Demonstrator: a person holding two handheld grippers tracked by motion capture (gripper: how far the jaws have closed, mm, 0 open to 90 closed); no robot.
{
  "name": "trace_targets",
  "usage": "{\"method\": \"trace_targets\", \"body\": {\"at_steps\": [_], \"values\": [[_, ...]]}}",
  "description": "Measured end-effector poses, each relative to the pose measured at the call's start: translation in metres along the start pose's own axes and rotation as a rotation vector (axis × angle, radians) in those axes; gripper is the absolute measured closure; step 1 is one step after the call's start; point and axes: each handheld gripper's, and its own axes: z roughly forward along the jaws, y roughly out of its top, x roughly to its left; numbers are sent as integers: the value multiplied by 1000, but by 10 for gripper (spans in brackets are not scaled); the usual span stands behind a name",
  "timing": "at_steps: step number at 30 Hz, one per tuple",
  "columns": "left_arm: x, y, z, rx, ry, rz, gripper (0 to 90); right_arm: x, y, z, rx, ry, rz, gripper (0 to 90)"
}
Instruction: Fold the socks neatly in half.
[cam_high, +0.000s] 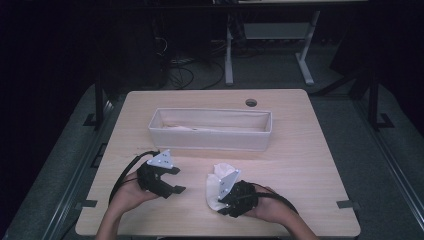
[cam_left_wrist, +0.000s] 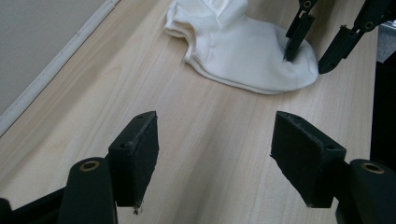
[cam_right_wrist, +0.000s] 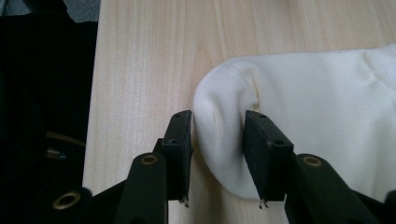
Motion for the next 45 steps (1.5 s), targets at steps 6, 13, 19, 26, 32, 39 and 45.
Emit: {"method": "trace_targets", "body": {"at_steps": [6, 13, 19, 26, 32, 39, 45], "values": [[0, 1, 1, 4, 0, 8, 320, 2, -1, 1, -3, -30, -12, 675], [-1, 1, 1, 3, 1, 8, 320, 4, -2, 1, -22, -53, -15, 728], [-1, 2, 2, -1, 0, 4, 320, 5, -2, 2, -24, -52, -18, 776], [-2, 2, 3, 2, -4, 10, 321, 7, 0, 2, -17, -16, 10, 796], [-4, 4, 6, -2, -7, 15, 325, 8, 1, 1, -16, 23, 23, 803], [-6, 6, 9, -5, -6, 23, 330, 12, 2, -2, -15, 42, 19, 804], [-6, 6, 10, 1, -8, 33, 335, 14, 3, -3, -18, 51, 12, 804]]}}
